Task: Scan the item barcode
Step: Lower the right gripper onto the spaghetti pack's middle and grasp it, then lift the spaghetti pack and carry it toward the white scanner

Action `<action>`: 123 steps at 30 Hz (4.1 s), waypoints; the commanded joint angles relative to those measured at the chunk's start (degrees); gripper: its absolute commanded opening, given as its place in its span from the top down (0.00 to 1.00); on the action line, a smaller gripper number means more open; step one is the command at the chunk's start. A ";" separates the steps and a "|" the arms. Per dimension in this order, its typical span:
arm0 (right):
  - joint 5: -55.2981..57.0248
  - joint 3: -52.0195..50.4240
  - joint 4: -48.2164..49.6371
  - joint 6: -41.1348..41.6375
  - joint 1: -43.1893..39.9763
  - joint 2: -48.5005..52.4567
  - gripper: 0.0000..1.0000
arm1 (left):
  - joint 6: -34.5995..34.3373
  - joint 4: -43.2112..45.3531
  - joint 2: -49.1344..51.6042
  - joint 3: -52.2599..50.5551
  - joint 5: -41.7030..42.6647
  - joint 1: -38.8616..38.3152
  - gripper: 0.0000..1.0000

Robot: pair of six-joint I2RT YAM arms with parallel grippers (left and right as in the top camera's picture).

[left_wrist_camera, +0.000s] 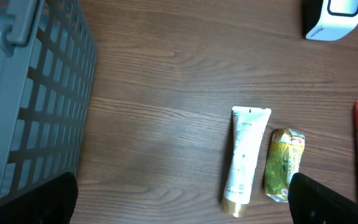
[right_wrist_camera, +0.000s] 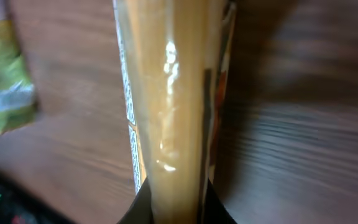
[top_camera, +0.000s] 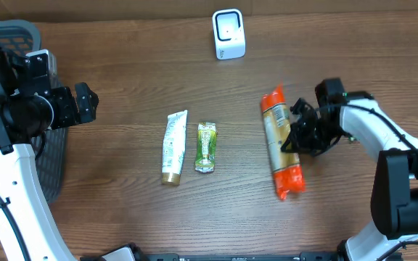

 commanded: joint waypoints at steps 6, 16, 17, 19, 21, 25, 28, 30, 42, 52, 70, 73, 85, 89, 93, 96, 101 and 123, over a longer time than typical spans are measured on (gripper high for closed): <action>49.13 13.46 -11.96 28.17 9.03 -5.97 0.96 | 0.85 0.04 0.17 0.81 0.85 0.15 0.00; 69.35 10.05 -14.32 32.02 24.22 3.69 0.96 | 0.85 0.04 0.17 0.81 0.85 0.15 0.01; 69.35 10.05 -12.72 32.00 25.77 5.49 0.96 | 0.87 0.04 0.17 0.81 0.85 0.15 0.01; 68.50 10.05 -10.62 31.91 27.41 6.78 0.94 | 0.85 0.04 0.17 0.81 0.85 0.15 0.01; 66.16 10.05 -8.50 31.26 28.65 7.04 0.71 | 0.85 0.04 0.17 0.81 0.85 0.15 0.00; 57.13 10.08 -4.85 23.91 30.14 7.02 0.48 | 0.87 0.04 0.17 0.81 0.85 0.15 0.01; 48.22 10.12 -3.54 18.60 30.16 7.02 0.34 | 0.85 0.04 0.17 0.81 0.85 0.15 0.01; 44.30 10.58 -3.37 18.14 29.38 6.91 0.32 | 0.87 0.04 0.17 0.81 0.85 0.15 0.00; 31.65 17.29 -7.04 16.20 12.13 -1.07 0.17 | 0.85 0.04 0.17 0.81 0.85 0.15 0.00; 21.73 6.67 -0.90 6.38 6.86 -0.44 0.00 | 0.85 0.04 0.17 0.81 0.85 0.15 0.00; 24.94 -6.49 14.97 3.15 9.07 -0.42 0.12 | 0.85 0.04 0.17 0.81 0.85 0.15 0.01; 24.87 -6.80 14.97 3.17 9.07 -0.42 0.29 | 0.85 0.04 0.17 0.81 0.83 0.15 0.00; 10.05 0.94 8.55 2.64 7.34 -1.31 0.96 | 0.85 0.04 0.17 0.81 0.85 0.15 0.01; -6.23 6.71 2.67 -4.61 6.51 -3.04 0.96 | 0.85 0.04 0.17 0.81 0.85 0.15 0.00; -20.33 9.14 0.83 -10.27 6.40 -5.51 0.96 | 0.85 0.04 0.17 0.81 0.85 0.15 0.01; -27.45 9.14 0.35 -13.25 6.40 -7.30 0.96 | 0.85 0.04 0.17 0.81 0.85 0.15 0.00; -32.81 9.68 0.26 -13.53 5.92 -9.94 0.96 | 0.85 0.04 0.17 0.81 0.85 0.15 0.00; -35.95 14.01 0.79 -7.39 1.18 -11.98 0.97 | 0.85 0.04 0.17 0.81 0.85 0.15 0.00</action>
